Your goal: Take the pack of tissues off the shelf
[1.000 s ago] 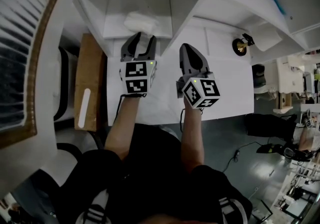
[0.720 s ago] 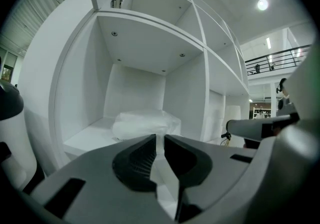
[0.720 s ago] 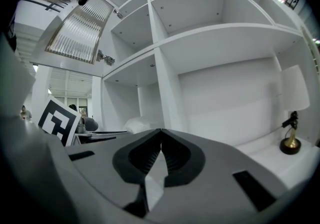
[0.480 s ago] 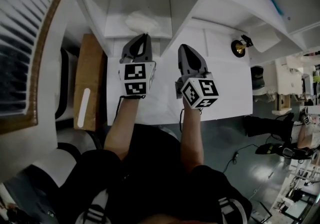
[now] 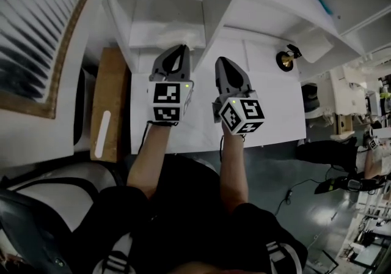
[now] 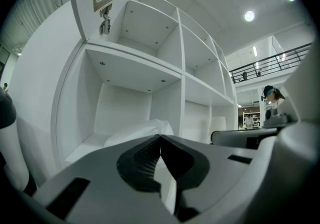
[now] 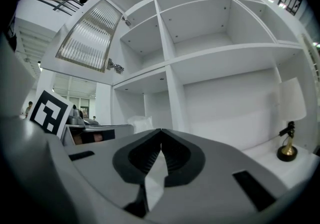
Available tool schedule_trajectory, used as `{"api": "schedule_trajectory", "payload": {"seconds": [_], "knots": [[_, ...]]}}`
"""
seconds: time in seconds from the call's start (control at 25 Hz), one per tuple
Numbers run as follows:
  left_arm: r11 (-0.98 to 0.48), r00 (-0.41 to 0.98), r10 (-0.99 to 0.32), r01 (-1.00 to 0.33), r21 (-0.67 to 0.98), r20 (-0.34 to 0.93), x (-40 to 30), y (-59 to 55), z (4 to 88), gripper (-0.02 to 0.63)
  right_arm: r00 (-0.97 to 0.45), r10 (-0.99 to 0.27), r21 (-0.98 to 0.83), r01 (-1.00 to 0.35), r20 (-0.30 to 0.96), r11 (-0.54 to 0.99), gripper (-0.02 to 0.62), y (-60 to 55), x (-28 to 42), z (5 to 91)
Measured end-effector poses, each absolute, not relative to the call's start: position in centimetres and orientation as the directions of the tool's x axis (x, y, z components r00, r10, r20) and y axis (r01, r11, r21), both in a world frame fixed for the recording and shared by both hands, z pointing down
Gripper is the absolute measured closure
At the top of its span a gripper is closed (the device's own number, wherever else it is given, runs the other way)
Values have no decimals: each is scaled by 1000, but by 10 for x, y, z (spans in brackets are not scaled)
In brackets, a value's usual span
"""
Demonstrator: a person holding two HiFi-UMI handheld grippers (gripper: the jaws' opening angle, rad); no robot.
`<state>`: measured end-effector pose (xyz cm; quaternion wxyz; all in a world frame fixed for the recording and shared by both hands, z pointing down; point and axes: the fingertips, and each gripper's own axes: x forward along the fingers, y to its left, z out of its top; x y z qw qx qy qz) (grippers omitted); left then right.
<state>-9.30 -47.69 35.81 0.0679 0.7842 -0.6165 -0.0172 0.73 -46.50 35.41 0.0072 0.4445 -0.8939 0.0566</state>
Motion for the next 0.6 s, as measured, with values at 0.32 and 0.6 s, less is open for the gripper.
{"api": "schedule_trajectory", "payload": {"seconds": [0.32,0.6], "knots": [[-254,260,-965,-960,114,39,-83,-454,348,594,-611,-790,-92,-790,52,606,577,-448,6,349],[-274,285,-955,-955,117,86,-67,-436,364,594,-614,-788,-101,-788,57,607,575,-439,2,354]]}}
